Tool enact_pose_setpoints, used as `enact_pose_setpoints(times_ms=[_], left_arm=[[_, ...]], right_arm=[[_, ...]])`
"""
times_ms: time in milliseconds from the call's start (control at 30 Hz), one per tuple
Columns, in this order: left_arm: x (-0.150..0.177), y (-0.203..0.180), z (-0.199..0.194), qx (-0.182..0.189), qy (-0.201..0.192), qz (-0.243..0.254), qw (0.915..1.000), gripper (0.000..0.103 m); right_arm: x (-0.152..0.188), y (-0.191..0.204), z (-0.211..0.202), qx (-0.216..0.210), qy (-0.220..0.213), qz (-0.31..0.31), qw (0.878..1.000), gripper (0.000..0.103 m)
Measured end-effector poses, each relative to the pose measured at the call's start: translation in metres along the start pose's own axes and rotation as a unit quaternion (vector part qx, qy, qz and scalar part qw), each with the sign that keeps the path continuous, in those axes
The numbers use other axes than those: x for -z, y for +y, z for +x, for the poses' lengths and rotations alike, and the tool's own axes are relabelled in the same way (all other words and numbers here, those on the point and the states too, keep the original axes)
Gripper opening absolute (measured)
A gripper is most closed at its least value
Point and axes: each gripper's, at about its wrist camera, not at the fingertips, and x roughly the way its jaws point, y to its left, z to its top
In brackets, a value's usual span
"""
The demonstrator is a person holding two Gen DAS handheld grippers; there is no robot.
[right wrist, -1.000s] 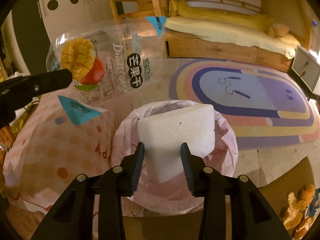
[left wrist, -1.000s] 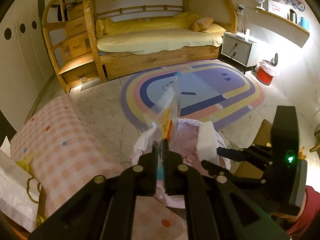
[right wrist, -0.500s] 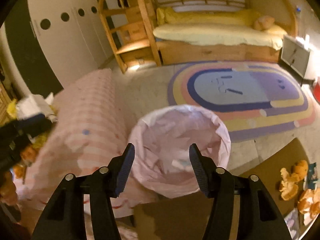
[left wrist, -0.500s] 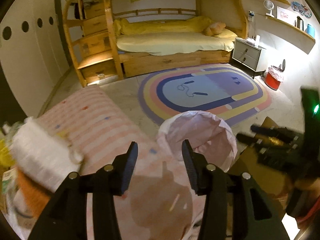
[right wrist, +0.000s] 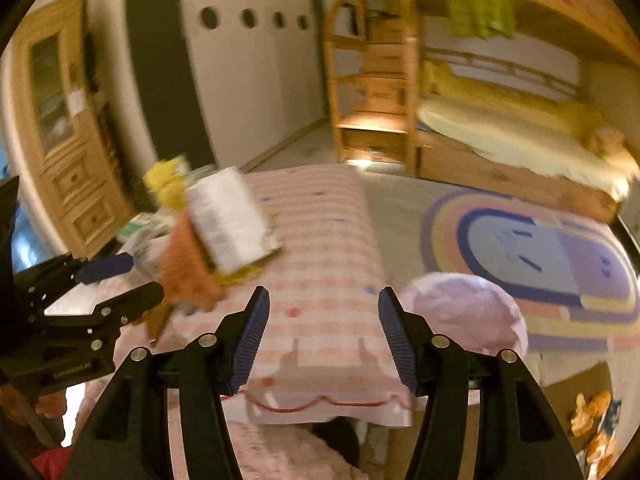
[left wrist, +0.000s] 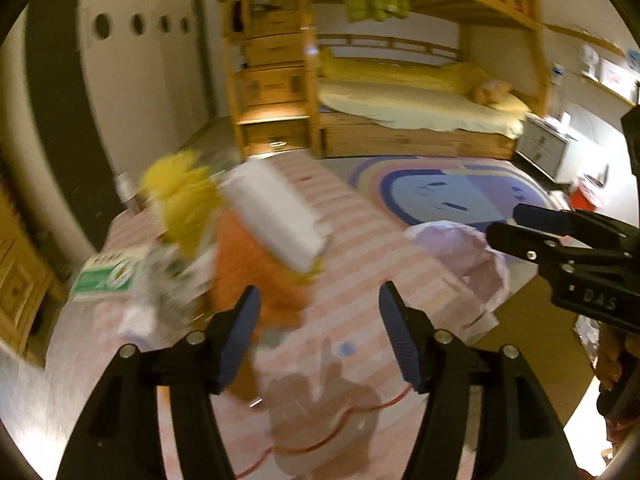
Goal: Collect trash
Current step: 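Return both tools from the bin to the table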
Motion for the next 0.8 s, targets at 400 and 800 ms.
enact_pose_setpoints(times_ms=[400, 800], left_arm=[[0.053, 0.110, -0.010, -0.082, 0.024, -0.128, 0.9881, 0.064], [0.052, 0.141, -0.004, -0.112, 0.016, -0.146, 0.9828, 0.064]], right_arm=[[-0.003, 0.079, 0.020, -0.027, 0.010, -0.081, 0.996, 0.065], [-0.041, 0.079, 0.079, -0.040, 0.023, -0.094, 0.994, 0.053]])
